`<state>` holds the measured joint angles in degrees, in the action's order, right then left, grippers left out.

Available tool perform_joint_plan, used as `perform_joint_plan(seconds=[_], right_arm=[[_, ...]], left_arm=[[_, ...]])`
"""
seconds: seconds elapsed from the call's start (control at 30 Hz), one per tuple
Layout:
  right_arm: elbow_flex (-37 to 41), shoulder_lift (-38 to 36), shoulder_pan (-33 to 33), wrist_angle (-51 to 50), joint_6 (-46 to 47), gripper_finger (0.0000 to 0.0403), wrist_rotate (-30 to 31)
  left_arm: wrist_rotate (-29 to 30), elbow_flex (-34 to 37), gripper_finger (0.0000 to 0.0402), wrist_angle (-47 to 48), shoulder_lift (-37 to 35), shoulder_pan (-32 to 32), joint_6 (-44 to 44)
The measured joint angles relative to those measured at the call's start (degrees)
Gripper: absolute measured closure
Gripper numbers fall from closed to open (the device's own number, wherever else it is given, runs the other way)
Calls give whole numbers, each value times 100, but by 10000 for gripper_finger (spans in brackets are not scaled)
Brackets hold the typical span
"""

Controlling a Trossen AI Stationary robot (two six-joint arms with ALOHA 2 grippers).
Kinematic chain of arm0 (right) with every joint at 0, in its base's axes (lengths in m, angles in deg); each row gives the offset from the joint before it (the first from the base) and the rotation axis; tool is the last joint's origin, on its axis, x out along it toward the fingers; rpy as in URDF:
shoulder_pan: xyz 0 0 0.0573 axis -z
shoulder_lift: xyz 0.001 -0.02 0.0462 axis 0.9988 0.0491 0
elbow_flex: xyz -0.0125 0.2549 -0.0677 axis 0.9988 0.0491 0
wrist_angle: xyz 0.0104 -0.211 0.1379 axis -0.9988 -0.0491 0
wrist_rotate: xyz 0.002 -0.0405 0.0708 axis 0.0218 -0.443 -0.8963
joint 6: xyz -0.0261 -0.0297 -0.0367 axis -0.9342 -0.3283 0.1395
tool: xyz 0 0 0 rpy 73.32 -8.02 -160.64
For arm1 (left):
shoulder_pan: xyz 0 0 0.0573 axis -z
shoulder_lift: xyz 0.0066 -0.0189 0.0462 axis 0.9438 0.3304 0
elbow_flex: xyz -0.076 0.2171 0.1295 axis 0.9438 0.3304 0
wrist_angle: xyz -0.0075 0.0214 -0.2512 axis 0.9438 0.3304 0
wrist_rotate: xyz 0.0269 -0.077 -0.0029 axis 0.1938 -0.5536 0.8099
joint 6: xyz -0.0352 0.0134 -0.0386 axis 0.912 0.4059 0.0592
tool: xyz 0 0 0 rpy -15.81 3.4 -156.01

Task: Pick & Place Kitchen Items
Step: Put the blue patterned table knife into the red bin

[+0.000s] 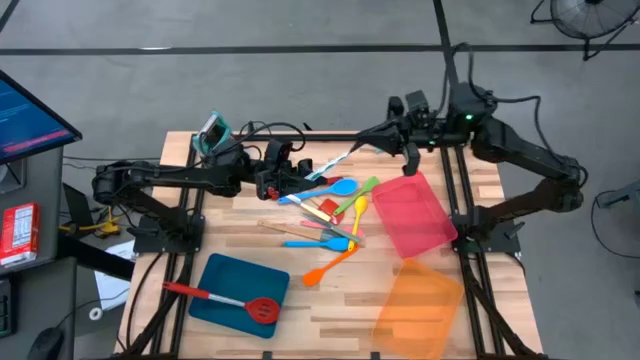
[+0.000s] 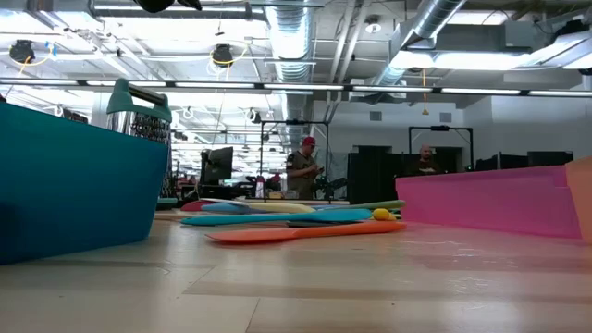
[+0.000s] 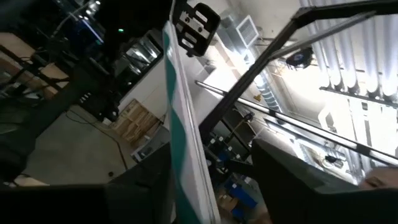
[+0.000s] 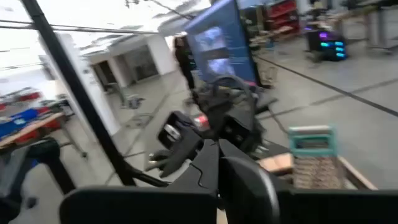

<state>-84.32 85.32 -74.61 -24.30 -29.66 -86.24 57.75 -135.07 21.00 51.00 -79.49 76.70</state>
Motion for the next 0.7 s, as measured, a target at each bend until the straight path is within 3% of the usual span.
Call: perform_joint_plan(seconds=[0.5,0.7], right_arm=[[0,-589,27,-1600,-63,403,885],[-2,-870,-142,-3166,186,403,1636]], left_arm=[[411,0,218,994,-7,-32,-370],[656,0,224,1084,-7,-36,-422]])
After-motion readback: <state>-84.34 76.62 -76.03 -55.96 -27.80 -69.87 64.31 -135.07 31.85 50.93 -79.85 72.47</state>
